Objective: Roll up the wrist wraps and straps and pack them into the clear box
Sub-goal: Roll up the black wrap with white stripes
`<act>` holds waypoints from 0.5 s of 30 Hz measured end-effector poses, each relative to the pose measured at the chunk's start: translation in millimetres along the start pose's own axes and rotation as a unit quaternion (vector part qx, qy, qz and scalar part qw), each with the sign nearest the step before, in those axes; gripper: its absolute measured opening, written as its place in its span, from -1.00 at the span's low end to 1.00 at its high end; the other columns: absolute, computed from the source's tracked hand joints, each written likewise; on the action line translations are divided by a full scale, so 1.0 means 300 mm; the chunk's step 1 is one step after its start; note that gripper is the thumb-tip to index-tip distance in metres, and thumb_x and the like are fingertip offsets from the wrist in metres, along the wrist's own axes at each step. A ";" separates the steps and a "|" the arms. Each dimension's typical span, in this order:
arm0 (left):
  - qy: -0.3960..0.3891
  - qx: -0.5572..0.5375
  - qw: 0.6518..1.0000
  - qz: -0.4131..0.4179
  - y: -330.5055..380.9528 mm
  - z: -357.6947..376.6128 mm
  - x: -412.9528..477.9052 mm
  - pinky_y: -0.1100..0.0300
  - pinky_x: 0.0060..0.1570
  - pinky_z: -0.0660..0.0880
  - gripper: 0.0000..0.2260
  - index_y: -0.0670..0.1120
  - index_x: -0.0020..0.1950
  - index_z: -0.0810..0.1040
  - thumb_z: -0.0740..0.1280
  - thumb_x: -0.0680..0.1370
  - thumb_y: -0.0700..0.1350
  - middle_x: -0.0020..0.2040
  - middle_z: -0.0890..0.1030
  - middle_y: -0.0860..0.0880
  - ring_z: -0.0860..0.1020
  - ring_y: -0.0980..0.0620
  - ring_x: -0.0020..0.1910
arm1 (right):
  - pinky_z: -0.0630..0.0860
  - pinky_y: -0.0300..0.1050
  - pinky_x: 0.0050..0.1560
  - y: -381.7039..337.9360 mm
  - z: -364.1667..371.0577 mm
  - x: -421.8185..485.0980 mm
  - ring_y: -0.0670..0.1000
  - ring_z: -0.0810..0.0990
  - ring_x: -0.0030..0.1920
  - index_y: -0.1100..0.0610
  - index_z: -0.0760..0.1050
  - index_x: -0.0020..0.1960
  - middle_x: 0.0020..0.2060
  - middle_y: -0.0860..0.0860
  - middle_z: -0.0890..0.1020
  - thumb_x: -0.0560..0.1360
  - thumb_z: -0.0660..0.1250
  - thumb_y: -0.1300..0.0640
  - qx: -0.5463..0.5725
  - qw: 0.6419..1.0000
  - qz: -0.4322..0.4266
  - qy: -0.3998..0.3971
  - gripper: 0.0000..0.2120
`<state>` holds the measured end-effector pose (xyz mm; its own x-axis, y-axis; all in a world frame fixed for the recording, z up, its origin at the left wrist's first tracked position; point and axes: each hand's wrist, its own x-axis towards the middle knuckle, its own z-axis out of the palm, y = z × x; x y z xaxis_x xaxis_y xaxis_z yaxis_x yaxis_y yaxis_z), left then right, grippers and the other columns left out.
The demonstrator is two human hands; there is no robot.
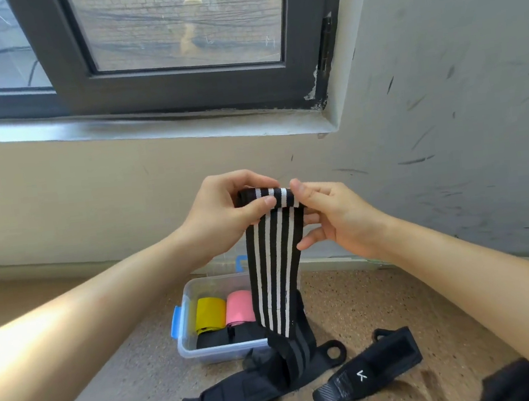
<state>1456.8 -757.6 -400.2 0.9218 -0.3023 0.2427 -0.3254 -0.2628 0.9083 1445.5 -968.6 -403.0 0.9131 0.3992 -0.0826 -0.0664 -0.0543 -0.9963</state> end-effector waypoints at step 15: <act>-0.091 -0.030 0.988 -0.123 0.011 -0.004 -0.016 0.23 -0.25 0.59 -0.76 0.01 0.26 0.58 0.37 0.61 0.03 0.04 0.71 0.02 0.71 0.12 -0.04 | 0.59 -0.21 -0.39 -0.006 -0.010 0.004 0.06 0.70 -0.03 0.22 0.64 0.20 -0.06 0.13 0.68 0.57 0.41 0.17 -0.010 0.997 -0.041 0.067 -0.76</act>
<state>1451.4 -756.0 -398.0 0.9161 -0.3980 -0.0479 -0.0783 -0.2949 0.9523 1447.8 -970.7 -401.3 0.9608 0.2773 0.0033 0.0166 -0.0457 -0.9988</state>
